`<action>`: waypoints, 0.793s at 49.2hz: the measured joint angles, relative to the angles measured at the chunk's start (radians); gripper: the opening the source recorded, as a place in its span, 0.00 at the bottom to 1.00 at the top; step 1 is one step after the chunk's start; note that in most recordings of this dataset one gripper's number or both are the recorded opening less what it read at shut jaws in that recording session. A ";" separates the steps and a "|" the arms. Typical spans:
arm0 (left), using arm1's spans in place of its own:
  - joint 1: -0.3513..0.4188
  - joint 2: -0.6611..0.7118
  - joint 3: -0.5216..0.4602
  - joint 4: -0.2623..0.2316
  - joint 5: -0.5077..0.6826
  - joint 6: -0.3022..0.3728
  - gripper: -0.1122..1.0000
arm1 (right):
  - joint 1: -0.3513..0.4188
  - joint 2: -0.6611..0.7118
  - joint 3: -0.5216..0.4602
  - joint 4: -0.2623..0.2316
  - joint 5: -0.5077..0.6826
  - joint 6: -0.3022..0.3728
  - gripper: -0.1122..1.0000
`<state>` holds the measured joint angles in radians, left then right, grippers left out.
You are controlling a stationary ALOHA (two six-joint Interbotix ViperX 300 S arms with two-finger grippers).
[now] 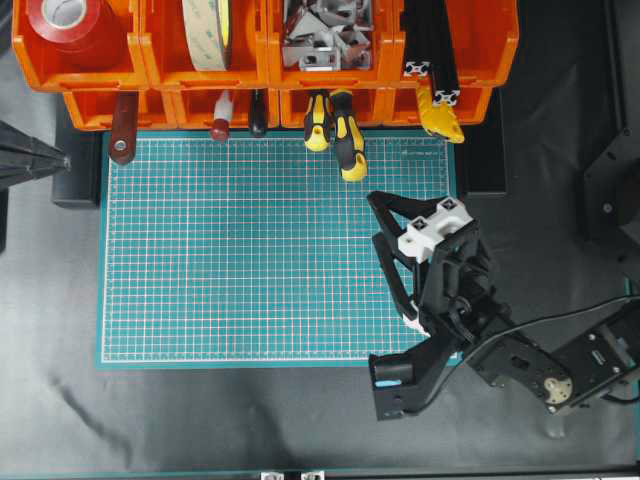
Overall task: Pick screwdriver from container rack with right arm.
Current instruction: 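Reach the open right gripper to the yellow-black screwdriver handle in the rack, then close the right gripper on the yellow-black screwdriver handle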
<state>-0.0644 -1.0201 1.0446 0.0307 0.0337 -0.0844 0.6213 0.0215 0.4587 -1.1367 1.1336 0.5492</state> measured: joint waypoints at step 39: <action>-0.002 0.003 0.000 0.000 0.000 0.002 0.10 | -0.202 0.077 0.040 -0.098 -0.092 0.048 0.83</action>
<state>-0.0660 -1.0170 1.0446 0.0307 0.0337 -0.0828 0.4188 0.0982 0.4985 -1.2349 1.0416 0.5967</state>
